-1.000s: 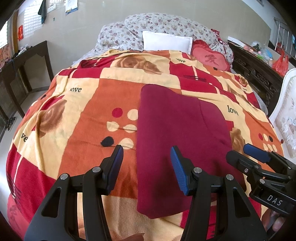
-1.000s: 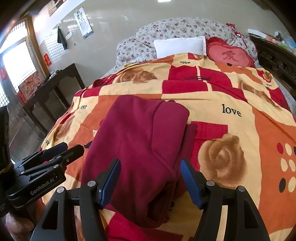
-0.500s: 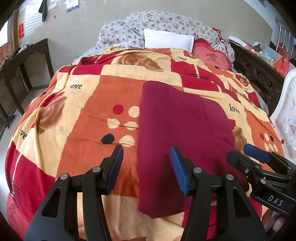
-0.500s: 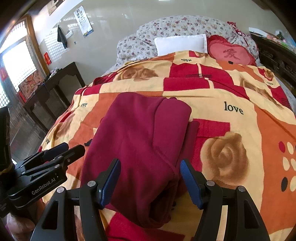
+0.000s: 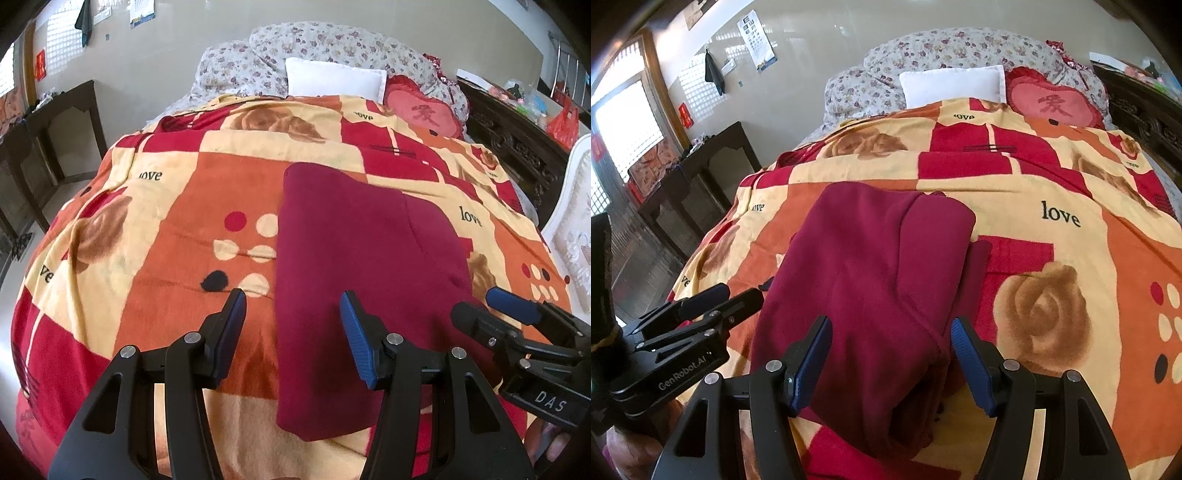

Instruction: Fold small clothes

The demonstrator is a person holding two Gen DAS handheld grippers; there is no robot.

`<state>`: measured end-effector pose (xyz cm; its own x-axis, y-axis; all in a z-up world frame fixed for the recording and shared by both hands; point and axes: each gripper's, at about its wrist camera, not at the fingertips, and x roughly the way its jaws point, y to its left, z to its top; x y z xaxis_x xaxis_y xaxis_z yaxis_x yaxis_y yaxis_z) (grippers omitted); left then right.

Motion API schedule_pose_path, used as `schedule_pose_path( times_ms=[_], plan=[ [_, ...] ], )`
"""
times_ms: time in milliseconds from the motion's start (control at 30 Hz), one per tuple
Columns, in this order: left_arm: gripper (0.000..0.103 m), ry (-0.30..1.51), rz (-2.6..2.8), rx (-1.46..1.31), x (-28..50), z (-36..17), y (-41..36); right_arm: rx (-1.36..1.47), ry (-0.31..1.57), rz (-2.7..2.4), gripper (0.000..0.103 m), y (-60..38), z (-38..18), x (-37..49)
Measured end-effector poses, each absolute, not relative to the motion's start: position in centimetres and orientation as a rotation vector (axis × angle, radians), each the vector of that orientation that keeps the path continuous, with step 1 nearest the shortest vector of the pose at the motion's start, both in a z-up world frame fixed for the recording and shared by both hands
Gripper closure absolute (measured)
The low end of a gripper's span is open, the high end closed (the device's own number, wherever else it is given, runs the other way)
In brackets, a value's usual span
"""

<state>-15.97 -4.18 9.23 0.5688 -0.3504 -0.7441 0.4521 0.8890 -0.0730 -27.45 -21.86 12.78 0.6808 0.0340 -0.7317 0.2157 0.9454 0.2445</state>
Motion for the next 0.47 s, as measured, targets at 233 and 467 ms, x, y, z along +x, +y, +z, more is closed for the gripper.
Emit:
schedule_pose_path(
  times_ms=[233,467],
  plan=[
    [0.051,0.748,-0.460,0.106,-15.6,10.4,-3.3,0.326,0.819,-0.101,0.038,-21.8,12.6,-27.4],
    [0.051,0.790,-0.411,0.103,-13.9,10.1,-2.0,0.328,0.820,-0.111,0.038,-22.6,12.5,-27.0]
  ],
)
